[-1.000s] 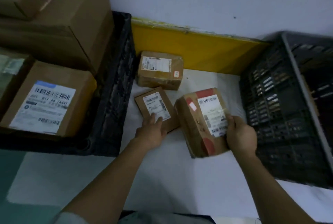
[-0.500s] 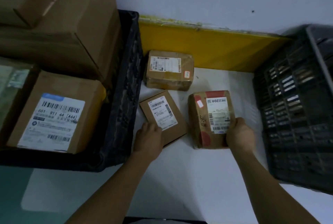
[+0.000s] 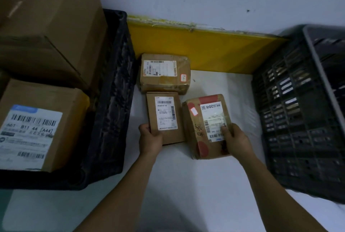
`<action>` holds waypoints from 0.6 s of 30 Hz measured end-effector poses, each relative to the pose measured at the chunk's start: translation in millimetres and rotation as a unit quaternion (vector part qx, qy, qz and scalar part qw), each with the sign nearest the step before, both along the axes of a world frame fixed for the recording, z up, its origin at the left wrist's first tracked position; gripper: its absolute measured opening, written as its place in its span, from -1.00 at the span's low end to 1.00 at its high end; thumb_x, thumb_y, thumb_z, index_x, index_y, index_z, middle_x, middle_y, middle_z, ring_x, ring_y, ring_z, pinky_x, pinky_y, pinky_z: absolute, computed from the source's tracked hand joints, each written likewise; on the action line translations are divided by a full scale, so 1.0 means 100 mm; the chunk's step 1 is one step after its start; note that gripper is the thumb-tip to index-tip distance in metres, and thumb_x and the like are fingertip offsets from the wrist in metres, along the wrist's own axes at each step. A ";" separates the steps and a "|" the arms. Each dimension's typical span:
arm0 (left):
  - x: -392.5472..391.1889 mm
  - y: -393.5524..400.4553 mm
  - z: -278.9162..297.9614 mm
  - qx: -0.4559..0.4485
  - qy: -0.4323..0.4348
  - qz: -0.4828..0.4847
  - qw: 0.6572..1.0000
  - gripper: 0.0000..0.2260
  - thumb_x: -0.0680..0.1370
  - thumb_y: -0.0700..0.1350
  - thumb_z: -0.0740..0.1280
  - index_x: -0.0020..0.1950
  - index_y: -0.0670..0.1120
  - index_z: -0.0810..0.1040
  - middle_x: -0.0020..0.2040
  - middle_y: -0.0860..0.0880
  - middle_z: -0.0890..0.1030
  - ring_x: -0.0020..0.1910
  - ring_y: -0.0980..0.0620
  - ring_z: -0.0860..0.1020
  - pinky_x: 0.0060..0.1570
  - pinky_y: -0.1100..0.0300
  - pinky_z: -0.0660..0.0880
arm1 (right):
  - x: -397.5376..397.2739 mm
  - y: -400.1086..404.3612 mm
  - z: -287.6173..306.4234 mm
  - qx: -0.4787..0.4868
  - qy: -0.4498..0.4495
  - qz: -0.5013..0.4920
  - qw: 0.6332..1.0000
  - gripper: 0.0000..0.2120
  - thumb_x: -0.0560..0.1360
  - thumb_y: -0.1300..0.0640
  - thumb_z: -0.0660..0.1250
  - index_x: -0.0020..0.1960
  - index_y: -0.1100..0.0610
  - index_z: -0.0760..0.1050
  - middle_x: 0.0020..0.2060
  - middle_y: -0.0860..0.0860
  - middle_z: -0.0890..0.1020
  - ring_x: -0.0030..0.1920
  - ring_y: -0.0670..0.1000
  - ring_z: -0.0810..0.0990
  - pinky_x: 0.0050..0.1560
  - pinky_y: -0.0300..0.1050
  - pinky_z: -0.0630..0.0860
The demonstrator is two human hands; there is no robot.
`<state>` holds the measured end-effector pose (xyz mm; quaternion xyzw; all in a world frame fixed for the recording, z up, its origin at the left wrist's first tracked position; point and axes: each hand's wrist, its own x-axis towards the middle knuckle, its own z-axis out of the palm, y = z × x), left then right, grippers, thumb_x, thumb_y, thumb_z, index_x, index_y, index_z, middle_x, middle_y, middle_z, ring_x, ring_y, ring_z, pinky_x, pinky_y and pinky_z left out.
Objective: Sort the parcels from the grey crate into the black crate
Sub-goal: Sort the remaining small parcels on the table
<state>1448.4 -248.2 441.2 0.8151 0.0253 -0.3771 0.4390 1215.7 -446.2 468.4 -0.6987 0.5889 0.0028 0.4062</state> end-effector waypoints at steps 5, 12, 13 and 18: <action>0.05 0.02 0.16 -0.052 0.001 -0.018 0.998 -0.48 0.66 -0.15 0.39 0.56 0.05 0.25 0.31 0.07 0.58 0.17 0.02 0.58 0.11 0.12 0.48 | -0.15 0.00 0.08 0.110 -0.129 -0.074 0.983 -0.52 0.54 -0.40 0.43 0.29 -0.11 0.65 0.08 -0.10 0.79 0.08 0.08 0.79 0.19 0.24 0.70; 0.13 0.09 0.45 -0.135 0.058 0.012 0.989 -0.64 0.70 -0.07 0.35 0.50 0.13 0.48 0.28 0.04 0.66 0.17 -0.01 0.66 0.17 -0.08 0.65 | -0.15 0.17 0.69 0.182 -0.254 -0.075 0.947 -0.68 0.70 -0.13 0.33 0.41 -0.08 0.56 0.19 0.01 0.77 0.16 0.11 0.78 0.19 0.22 0.70; 0.13 0.07 0.50 -0.148 0.060 0.021 0.987 -0.64 0.70 -0.07 0.35 0.50 0.15 0.48 0.27 0.02 0.68 0.18 -0.04 0.68 0.20 -0.16 0.65 | -0.16 0.19 0.81 0.168 -0.255 -0.050 0.951 -0.69 0.70 -0.11 0.33 0.41 -0.12 0.56 0.18 -0.05 0.76 0.15 0.03 0.77 0.12 0.06 0.72; 0.00 -0.08 0.73 -0.167 0.026 0.011 0.986 -0.76 0.70 -0.10 0.34 0.35 0.11 0.53 0.19 0.01 0.69 0.13 -0.04 0.67 0.22 -0.09 0.61 | -0.33 0.24 1.28 0.073 -0.229 0.022 0.970 -0.38 0.47 -0.35 0.46 0.51 -0.37 0.46 0.27 -0.19 0.67 0.24 -0.06 0.70 0.09 -0.07 0.72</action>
